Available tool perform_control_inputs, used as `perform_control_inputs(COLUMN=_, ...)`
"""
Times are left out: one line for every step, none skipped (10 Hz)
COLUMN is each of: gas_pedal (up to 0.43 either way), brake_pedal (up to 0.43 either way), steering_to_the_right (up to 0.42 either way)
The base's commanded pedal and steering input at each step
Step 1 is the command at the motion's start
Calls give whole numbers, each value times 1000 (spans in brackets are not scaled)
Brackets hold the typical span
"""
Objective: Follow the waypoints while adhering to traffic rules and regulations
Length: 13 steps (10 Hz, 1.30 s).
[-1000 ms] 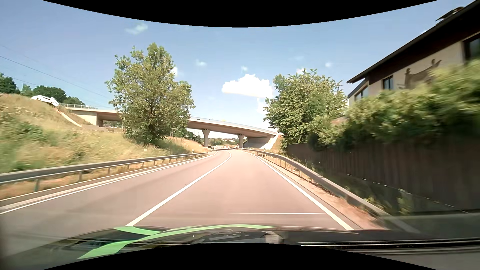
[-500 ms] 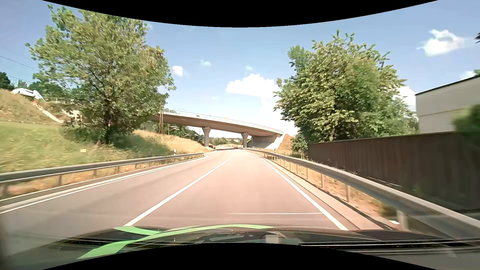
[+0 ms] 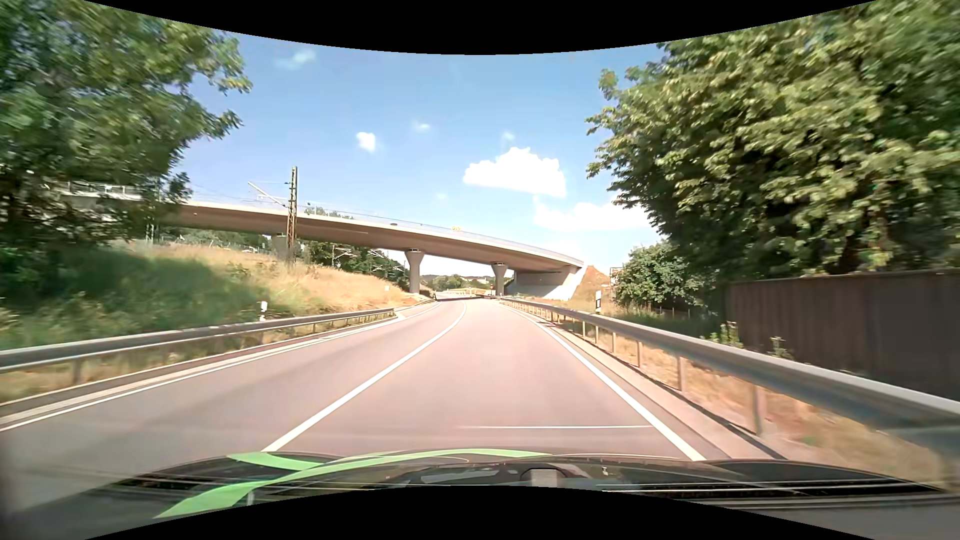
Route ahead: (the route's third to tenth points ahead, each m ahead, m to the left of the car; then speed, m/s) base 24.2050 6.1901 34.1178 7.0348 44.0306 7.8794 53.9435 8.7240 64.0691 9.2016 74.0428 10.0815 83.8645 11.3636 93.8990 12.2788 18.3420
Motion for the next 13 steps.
perform_control_inputs(gas_pedal=157, brake_pedal=0, steering_to_the_right=-14)
perform_control_inputs(gas_pedal=157, brake_pedal=0, steering_to_the_right=-13)
perform_control_inputs(gas_pedal=157, brake_pedal=0, steering_to_the_right=-12)
perform_control_inputs(gas_pedal=150, brake_pedal=0, steering_to_the_right=-13)
perform_control_inputs(gas_pedal=150, brake_pedal=0, steering_to_the_right=-13)
perform_control_inputs(gas_pedal=150, brake_pedal=0, steering_to_the_right=-13)
perform_control_inputs(gas_pedal=150, brake_pedal=0, steering_to_the_right=-13)
perform_control_inputs(gas_pedal=150, brake_pedal=0, steering_to_the_right=-11)
perform_control_inputs(gas_pedal=150, brake_pedal=0, steering_to_the_right=-9)
perform_control_inputs(gas_pedal=150, brake_pedal=0, steering_to_the_right=-8)
perform_control_inputs(gas_pedal=150, brake_pedal=0, steering_to_the_right=-9)
perform_control_inputs(gas_pedal=157, brake_pedal=0, steering_to_the_right=-9)
perform_control_inputs(gas_pedal=157, brake_pedal=0, steering_to_the_right=-9)
